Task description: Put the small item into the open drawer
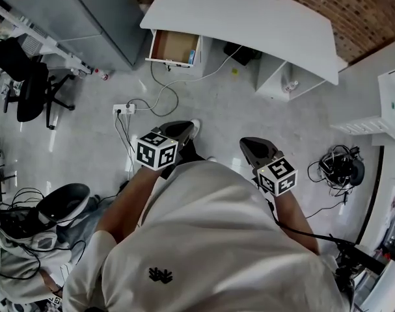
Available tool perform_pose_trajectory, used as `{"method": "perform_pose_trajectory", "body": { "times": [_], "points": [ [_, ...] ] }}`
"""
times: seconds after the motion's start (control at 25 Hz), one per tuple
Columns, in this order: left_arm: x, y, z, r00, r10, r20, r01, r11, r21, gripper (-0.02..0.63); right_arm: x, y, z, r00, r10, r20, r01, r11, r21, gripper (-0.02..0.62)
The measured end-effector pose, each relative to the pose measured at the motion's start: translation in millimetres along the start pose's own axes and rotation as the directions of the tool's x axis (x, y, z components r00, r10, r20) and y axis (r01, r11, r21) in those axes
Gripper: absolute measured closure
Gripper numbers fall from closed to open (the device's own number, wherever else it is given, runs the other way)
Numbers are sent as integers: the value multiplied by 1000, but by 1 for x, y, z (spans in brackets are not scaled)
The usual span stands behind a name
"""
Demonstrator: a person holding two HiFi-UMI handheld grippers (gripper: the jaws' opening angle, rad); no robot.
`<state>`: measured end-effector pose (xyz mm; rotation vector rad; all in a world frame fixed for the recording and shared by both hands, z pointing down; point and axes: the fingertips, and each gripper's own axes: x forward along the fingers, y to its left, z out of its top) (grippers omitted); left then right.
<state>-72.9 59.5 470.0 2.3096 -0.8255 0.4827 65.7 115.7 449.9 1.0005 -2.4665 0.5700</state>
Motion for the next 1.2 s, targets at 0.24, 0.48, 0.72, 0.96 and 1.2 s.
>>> {"method": "perform_pose_trajectory", "body": {
  "times": [0.24, 0.48, 0.72, 0.96, 1.2],
  "points": [
    [5, 2, 1, 1000, 9, -5, -9, 1000, -3, 577, 2, -6, 3, 1000, 12, -1, -12, 1000, -19, 566],
    [15, 0, 1, 1000, 10, -28, -10, 1000, -2, 577, -1, -14, -1, 1000, 14, -7, -14, 1000, -10, 566],
    [30, -7, 5, 999, 2, -40, -1, 1000, 10, 577, -6, -26, -6, 1000, 9, -7, -9, 1000, -7, 566],
    [38, -18, 6, 998, -7, -54, 8, 1000, 23, 577, -16, -31, -11, 1000, -7, 9, 7, 1000, 9, 566],
    [53, -26, 11, 997, -18, -72, 21, 999, 32, 577, -22, -40, -21, 1000, -13, -1, 13, 999, 37, 566]
  ]
}}
